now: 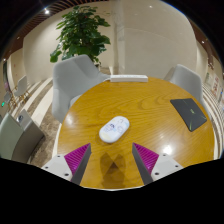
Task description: Arrange mouse
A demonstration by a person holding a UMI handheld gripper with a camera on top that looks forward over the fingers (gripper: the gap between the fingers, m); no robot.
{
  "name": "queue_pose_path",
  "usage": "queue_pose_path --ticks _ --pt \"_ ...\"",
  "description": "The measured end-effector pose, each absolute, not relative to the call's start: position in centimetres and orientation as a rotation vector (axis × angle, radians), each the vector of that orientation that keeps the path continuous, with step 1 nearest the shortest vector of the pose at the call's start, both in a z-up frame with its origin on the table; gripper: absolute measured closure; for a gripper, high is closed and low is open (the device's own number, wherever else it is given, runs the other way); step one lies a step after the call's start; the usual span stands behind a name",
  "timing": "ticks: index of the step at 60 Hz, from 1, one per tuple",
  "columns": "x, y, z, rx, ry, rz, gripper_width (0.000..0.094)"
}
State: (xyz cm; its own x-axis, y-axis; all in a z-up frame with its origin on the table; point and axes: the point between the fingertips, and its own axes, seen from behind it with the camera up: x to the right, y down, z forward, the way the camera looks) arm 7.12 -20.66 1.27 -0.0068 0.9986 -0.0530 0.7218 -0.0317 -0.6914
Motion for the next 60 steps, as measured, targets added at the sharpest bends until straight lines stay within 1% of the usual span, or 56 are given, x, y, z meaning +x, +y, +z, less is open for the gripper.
queue_pose_path --ticks 12,24,28,30,34,38,40,45,53,57,58,60 --pt "2.0 -21.3 -1.5 -1.827 -1.754 0.735 0.0071" --pt "-1.4 -21.9 -1.5 -1.825 -1.731 0.75 0.0063" --pt "-2.2 -22.2 -1.6 -1.821 -1.741 0.751 0.0076" --pt "-2.6 -22.3 -1.6 -1.811 -1.749 0.746 0.0094" --pt "-2.9 -22.4 -1.7 -1.784 -1.767 0.731 0.0169" --pt "-3.0 -22.8 -1.7 -1.76 -1.781 0.734 0.0326" --pt "-3.0 -23.0 -1.7 -1.751 -1.789 0.739 0.0428" --pt "-3.0 -23.1 -1.7 -1.719 -1.803 0.716 0.0459" --pt "-2.6 -23.6 -1.3 -1.711 -1.83 0.71 0.055" --pt "-2.1 -23.8 -0.3 -1.713 -1.85 0.722 0.0555" --pt "-1.9 -23.7 0.2 -1.705 -1.852 0.717 0.0576" --pt "-1.8 -23.3 1.6 -1.693 -1.84 0.721 0.0576"
